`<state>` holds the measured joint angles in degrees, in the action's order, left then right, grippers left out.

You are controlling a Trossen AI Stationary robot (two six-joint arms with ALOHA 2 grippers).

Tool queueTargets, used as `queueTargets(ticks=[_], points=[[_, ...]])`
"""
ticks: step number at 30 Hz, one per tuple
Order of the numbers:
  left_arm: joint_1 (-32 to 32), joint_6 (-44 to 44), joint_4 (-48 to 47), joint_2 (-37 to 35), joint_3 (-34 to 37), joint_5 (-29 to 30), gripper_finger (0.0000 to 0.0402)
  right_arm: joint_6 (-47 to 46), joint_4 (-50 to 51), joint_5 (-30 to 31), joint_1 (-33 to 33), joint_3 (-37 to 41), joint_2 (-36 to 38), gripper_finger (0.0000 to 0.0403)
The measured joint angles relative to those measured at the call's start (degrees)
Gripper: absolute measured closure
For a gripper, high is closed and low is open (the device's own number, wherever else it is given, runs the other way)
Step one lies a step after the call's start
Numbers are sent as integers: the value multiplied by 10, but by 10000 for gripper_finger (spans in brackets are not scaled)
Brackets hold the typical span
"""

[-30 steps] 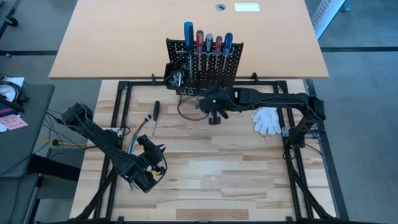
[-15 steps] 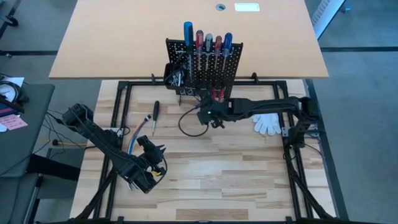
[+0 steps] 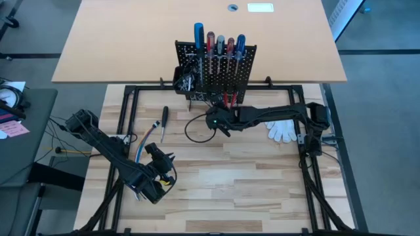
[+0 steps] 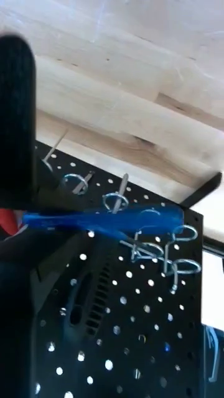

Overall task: Hang tools onto peg board
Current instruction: Hang the blue pick tool on the black pegboard

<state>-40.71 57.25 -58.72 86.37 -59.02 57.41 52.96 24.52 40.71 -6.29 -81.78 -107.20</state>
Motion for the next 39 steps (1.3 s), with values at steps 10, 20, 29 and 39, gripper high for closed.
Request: queueTargets(ticks=[10, 20, 29, 39], points=[[0, 0, 0, 0, 0, 1, 346, -19, -1, 14, 9, -5, 49, 380], [0, -1, 3, 0, 0, 1, 346, -69, 112, -14, -3, -104, 56, 385], [0, -2, 4, 0, 0, 2, 346, -121, 185, -97, -14, -129, 56, 386], [-1, -72, 91, 0, 61, 104, 346, -146, 217, -104, 38, -129, 72, 386]])
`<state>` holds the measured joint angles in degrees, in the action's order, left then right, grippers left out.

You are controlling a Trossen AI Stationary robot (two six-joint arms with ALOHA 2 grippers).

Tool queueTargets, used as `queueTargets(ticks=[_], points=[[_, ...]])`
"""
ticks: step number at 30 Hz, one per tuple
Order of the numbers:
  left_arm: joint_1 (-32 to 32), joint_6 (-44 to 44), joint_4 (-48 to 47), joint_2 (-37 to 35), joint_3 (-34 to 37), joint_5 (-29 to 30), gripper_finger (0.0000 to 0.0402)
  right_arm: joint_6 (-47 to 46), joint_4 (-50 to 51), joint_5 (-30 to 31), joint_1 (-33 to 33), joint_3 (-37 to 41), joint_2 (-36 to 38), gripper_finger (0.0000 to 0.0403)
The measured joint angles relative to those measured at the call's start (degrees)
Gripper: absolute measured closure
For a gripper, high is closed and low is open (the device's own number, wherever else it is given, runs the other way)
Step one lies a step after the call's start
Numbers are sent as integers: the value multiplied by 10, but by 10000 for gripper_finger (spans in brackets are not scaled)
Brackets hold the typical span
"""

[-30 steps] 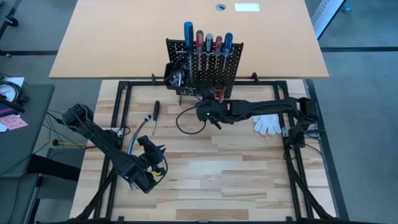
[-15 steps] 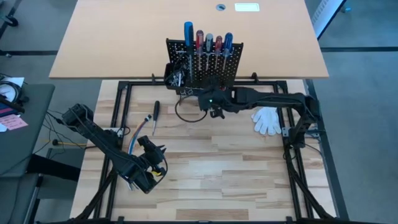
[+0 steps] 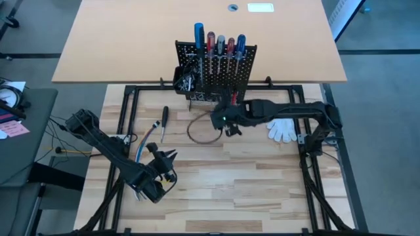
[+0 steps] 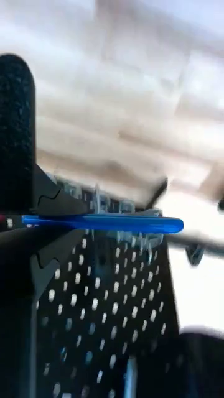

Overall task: Hang tools onto peg board
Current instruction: Hang the blue pick tool on the black pegboard

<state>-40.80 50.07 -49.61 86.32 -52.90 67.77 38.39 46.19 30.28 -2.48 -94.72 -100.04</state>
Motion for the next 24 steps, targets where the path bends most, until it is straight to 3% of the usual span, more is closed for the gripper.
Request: queueTargets(ticks=[4, 7, 9, 13, 16, 19, 24], points=[[0, -70, 130, 0, 59, 92, 334, -61, 44, -100, 32, 0, 1, 386], [3, -132, 227, 0, 83, 104, 308, -96, 46, -191, 51, 4, 1, 386], [4, -186, 292, 0, 93, 80, 284, -102, 30, -219, 62, 15, 1, 386], [5, -356, 444, 0, 107, -28, 237, -110, -2, -244, 81, 46, 0, 386], [11, -445, 567, 0, 126, -47, 214, -115, -30, -289, 86, 71, 1, 386], [29, -496, 659, 0, 154, -58, 206, -126, -75, -295, 89, 97, 0, 386], [53, -501, 761, 0, 196, -108, 209, -165, -169, -300, 89, 150, 11, 386]])
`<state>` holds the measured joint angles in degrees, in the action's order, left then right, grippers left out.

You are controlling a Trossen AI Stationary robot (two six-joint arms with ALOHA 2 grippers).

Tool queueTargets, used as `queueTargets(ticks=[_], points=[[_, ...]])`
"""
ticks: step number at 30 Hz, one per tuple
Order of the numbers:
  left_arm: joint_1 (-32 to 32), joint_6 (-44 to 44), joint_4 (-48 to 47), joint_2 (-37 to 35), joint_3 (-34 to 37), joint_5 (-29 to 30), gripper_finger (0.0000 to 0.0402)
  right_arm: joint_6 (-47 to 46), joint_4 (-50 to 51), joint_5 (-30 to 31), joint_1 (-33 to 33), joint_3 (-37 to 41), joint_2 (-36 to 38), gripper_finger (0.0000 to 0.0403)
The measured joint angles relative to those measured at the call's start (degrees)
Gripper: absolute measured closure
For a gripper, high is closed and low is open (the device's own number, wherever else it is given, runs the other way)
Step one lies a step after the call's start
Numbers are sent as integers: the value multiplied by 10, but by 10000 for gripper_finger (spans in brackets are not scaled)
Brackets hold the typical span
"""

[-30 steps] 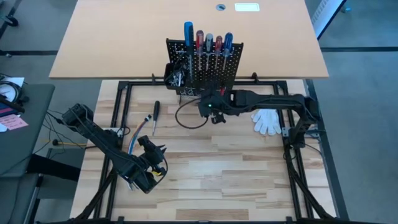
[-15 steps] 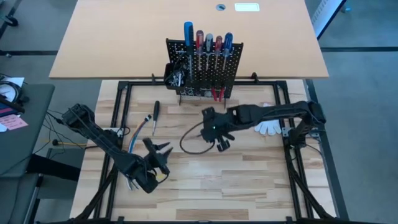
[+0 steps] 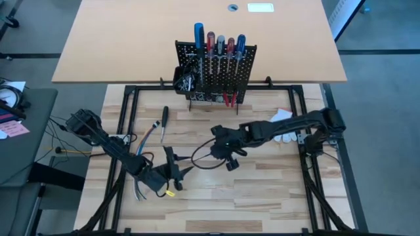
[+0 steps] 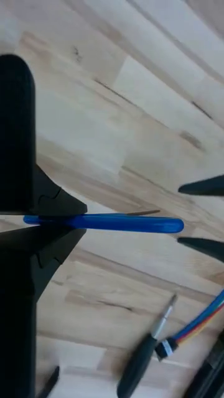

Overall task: Hang tools onto peg board
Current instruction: Hang the blue pick tool on the black pegboard

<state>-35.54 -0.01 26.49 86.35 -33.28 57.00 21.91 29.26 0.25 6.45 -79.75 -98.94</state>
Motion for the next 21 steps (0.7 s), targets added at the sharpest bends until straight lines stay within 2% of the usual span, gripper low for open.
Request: queueTargets(ticks=[4, 9, 21], points=[[-1, -2, 48, 0, 17, -1, 223, -29, -88, -2, -1, 72, 33, 386], [4, 22, 49, 0, 26, -13, 241, -63, -215, -4, 0, 156, 79, 386], [11, 16, 68, 0, 23, -1, 313, -71, -245, -5, 19, 174, 88, 386]])
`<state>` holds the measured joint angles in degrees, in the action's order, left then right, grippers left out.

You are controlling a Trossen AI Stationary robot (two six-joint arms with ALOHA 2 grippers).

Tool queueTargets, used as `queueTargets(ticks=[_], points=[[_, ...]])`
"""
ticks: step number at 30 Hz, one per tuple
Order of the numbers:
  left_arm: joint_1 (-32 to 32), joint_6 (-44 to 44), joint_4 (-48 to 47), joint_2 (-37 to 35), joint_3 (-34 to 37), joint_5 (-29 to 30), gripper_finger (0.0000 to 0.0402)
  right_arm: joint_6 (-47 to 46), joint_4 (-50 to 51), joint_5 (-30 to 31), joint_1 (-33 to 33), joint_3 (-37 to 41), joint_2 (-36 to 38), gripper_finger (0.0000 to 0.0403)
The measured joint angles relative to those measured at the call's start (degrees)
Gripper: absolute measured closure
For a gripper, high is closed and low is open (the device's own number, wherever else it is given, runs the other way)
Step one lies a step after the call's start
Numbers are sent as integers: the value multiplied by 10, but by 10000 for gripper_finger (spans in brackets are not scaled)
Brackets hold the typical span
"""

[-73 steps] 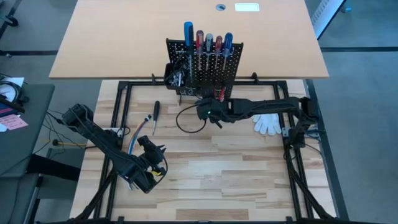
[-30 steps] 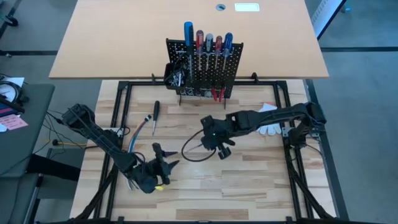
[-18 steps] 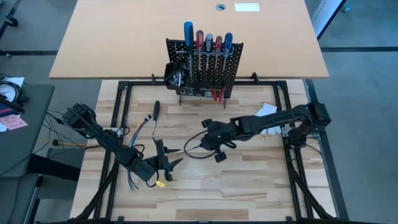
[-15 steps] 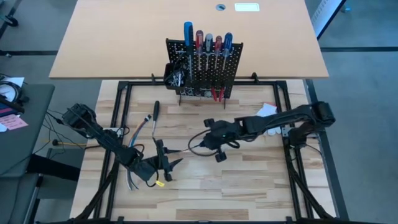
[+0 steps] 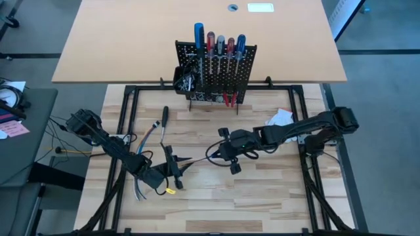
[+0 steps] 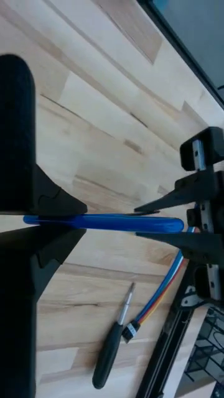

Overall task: Hang tools onto peg board
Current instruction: Hang the blue pick tool on the black pegboard

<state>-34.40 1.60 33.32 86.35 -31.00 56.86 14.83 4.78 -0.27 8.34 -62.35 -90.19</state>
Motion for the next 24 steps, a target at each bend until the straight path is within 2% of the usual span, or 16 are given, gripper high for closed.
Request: queueTargets(ticks=[5, 12, 17, 20, 24], points=[[11, -3, 0, 0, 0, -28, 349, 0, -7, 0, -2, 0, 0, 385], [12, -11, 6, 0, 0, -30, 395, -2, -7, 0, -2, 0, 0, 385], [12, 0, 6, 0, 0, -30, 400, -13, -6, 0, -2, 0, 0, 381], [12, 22, 10, 0, 3, -30, 400, -20, -4, 0, -2, 0, 0, 361], [12, 69, 22, 0, 31, -22, 401, -28, 14, 2, -8, 0, 6, 308]])
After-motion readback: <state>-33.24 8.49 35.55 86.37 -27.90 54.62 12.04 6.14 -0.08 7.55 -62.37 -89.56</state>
